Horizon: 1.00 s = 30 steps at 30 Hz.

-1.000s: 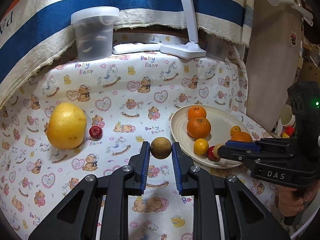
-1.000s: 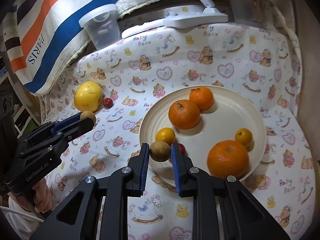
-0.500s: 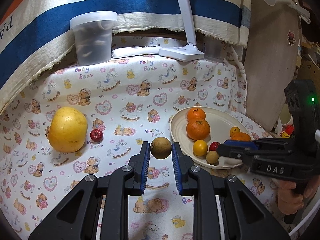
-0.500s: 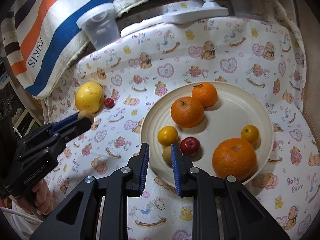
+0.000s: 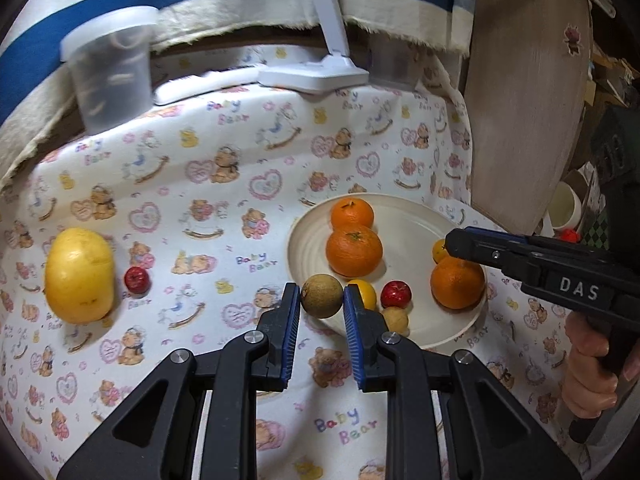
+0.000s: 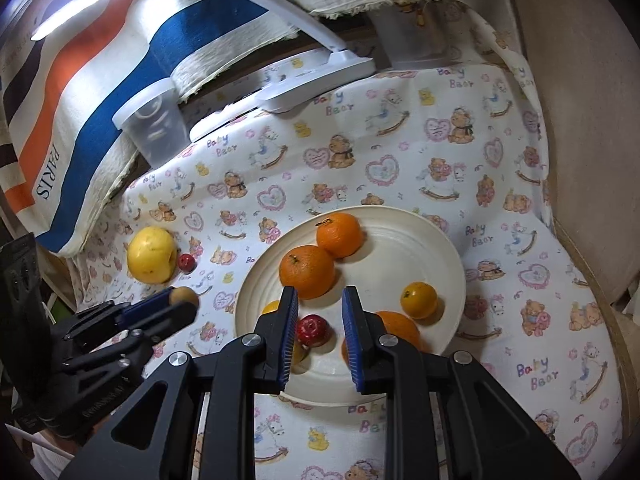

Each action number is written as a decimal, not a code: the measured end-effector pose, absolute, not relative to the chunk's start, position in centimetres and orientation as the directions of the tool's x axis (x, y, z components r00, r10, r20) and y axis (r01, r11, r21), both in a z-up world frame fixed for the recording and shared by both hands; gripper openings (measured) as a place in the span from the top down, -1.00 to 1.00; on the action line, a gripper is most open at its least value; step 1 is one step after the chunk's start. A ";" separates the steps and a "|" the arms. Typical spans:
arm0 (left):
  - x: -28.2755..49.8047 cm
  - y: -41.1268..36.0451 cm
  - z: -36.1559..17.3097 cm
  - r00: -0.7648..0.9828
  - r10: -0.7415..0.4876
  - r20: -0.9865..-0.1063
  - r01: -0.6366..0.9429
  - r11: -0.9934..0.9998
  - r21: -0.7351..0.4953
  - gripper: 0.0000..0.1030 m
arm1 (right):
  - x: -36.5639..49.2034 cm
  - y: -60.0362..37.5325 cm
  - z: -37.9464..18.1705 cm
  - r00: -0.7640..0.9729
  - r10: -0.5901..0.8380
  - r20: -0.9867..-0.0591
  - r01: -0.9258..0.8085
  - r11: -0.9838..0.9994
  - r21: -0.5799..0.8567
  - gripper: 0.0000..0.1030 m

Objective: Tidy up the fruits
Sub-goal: 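Lower both brown fruits onto the white plate and open both tools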

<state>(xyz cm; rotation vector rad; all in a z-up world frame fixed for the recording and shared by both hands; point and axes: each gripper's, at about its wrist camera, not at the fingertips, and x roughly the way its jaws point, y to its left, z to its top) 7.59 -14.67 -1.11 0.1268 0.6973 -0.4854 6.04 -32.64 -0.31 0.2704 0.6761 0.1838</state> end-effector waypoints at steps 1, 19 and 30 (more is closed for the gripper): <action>7.9 -14.9 -1.3 0.652 -0.388 -0.651 0.473 0.880 -0.050 0.59 | 6.0 -32.6 -0.3 0.767 0.252 -0.590 -0.080 0.950 0.302 0.54; 8.9 -16.9 -2.5 0.626 -0.385 -0.679 0.499 0.866 -0.031 0.58 | 6.2 -33.3 -0.4 0.753 0.258 -0.606 -0.053 0.941 0.334 0.54; 8.8 -16.0 -2.4 0.648 -0.383 -0.659 0.479 0.877 -0.038 0.35 | 6.3 -33.2 -0.5 0.748 0.256 -0.613 -0.052 0.943 0.330 0.54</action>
